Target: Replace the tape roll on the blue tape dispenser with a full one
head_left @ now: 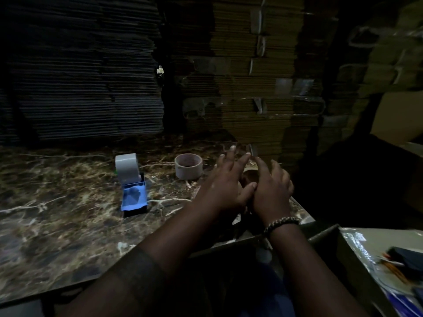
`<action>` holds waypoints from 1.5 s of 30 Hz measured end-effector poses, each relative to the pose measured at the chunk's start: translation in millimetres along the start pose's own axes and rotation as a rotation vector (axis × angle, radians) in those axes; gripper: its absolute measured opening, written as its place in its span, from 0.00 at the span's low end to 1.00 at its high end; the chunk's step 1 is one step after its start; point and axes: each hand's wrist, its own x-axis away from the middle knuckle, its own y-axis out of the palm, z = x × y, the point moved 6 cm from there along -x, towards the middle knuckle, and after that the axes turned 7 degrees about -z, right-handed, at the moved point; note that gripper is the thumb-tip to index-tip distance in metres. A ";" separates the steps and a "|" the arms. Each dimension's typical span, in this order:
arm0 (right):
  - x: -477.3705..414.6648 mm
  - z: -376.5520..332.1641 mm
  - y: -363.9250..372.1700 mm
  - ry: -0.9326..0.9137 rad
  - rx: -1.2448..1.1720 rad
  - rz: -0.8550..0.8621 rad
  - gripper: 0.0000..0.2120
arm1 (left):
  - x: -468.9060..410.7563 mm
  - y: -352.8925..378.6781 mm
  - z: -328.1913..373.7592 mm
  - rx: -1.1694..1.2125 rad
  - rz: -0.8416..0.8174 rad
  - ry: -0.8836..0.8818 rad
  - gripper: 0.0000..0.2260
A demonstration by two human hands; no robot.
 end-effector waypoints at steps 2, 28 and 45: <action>1.1 6.4 2.4 0.008 -0.023 -0.039 0.28 | -3.8 7.5 -0.2 0.024 -0.054 -0.029 0.36; -10.6 -92.6 24.8 -0.243 -0.195 -0.094 0.29 | 30.1 -59.2 -53.5 0.107 0.057 -0.123 0.26; -2.1 -198.0 42.2 -0.514 -0.652 -0.105 0.38 | 105.0 -151.5 -91.2 0.189 0.414 -0.134 0.35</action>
